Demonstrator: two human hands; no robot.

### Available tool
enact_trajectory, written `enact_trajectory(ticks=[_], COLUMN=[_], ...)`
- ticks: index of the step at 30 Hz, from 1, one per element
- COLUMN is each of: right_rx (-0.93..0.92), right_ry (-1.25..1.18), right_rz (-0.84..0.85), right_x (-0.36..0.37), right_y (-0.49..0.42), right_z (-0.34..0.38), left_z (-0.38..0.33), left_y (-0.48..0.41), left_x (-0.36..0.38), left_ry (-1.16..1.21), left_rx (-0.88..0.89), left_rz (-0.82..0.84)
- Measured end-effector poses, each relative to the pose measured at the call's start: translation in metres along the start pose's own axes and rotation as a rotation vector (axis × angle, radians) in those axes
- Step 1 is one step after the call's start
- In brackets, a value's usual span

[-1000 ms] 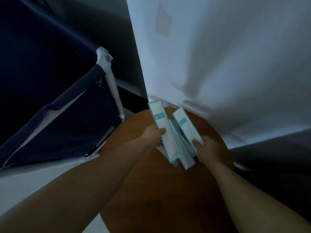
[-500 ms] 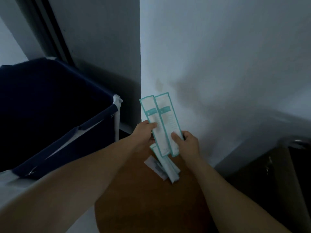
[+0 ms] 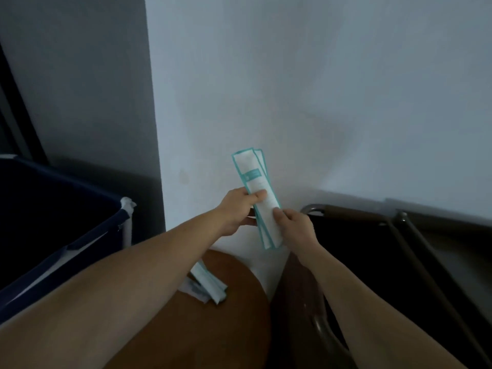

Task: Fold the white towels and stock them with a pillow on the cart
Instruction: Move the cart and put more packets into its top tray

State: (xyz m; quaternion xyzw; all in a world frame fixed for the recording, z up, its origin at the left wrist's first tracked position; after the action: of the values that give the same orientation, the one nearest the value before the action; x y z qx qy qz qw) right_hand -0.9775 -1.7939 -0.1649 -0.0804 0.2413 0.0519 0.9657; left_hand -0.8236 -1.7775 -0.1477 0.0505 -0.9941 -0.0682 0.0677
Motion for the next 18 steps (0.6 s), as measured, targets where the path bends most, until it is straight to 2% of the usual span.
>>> enact_trajectory(ticks=[5,9,13,16,18], right_rx=[-0.002,0.039,0.104,0.184,0.275], right_ry=[-0.069,-0.058,0.03,0.101,0.172], right_rz=[-0.057,-0.214,-0.292,-0.374,-0.414], right_x=[-0.092,-0.201,-0.313,-0.387,-0.428], right_y=[0.011,0.019,0.024,0.03,0.033], right_z=[-0.022,-0.067,-0.117,-0.155,-0.188], left_z=[-0.019,-0.018,-0.003,0.012,0.021], left_y=[-0.003,-0.014,-0.026,-0.031,-0.033], left_x=[0.097,0.22,0.344,0.422,0.459], left_ry=[-0.014,-0.043,-0.061,-0.181,-0.256], left_rx=[0.004,-0.006,-0.024,-0.035,-0.042], left_rz=[0.089,0.221,0.314,0.385,0.376])
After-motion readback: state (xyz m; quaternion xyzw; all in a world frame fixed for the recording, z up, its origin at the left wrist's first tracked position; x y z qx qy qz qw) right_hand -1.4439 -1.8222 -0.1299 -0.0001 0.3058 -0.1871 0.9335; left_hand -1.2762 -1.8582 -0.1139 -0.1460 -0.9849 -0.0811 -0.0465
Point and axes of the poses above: each hand's wrist, its own y-axis away from the middle knuckle, its own x-axis out of the palm, z = x × y, the point moved 5 cm from there along -y, towards the middle knuckle, and after that the axes turned 2 degrees about -x, right-handed, at the moved point
